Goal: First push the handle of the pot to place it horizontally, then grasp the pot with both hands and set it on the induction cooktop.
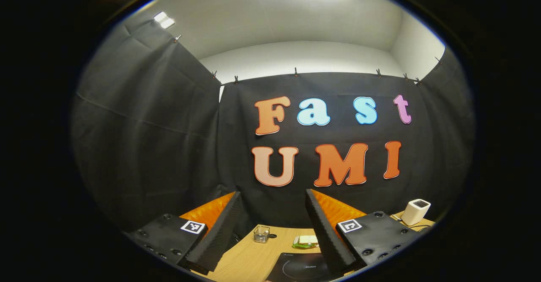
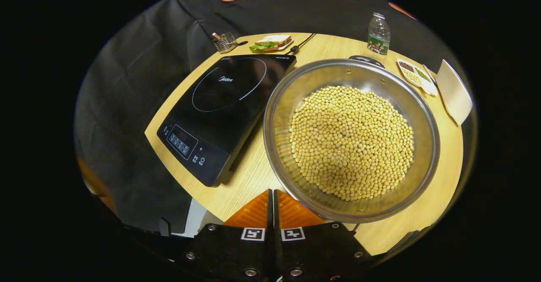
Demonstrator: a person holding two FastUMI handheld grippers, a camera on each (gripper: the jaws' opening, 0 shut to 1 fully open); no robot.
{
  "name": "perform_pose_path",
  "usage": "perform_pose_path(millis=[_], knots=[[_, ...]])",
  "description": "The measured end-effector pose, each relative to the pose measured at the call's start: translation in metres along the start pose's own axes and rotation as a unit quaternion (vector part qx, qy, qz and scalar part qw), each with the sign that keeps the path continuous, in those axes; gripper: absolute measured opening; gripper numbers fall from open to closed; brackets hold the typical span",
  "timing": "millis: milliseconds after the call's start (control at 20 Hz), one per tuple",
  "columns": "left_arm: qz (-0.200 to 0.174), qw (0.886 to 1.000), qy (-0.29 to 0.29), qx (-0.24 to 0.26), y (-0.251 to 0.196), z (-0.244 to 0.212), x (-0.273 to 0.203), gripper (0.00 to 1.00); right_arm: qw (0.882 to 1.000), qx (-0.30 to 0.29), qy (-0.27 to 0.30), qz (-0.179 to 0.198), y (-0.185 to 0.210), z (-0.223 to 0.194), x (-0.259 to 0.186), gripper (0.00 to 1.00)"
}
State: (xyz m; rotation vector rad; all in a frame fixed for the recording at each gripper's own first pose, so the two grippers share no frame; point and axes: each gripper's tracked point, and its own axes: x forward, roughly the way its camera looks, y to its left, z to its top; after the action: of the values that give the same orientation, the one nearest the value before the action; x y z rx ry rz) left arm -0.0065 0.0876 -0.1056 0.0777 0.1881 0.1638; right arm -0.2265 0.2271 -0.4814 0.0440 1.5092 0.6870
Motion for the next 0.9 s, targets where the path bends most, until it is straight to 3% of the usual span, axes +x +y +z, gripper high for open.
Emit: perform_pose_path(millis=[350, 650, 900], knots=[[-0.001, 1.0, 0.016, 0.005, -0.001, -0.014, 0.007, 0.99, 0.999, 0.035, -0.001, 0.001, -0.026, -0.011, -0.012, 0.0], [-0.005, 0.999, 0.033, 0.004, -0.01, -0.031, 0.014, 0.99, 0.998, 0.051, -0.007, -0.042, -0.069, -0.022, -0.024, 0.0], [-0.02, 0.999, 0.017, 0.028, -0.034, -0.02, 0.004, 0.99, 0.996, 0.067, -0.018, -0.062, -0.1, -0.023, -0.034, 0.0]])
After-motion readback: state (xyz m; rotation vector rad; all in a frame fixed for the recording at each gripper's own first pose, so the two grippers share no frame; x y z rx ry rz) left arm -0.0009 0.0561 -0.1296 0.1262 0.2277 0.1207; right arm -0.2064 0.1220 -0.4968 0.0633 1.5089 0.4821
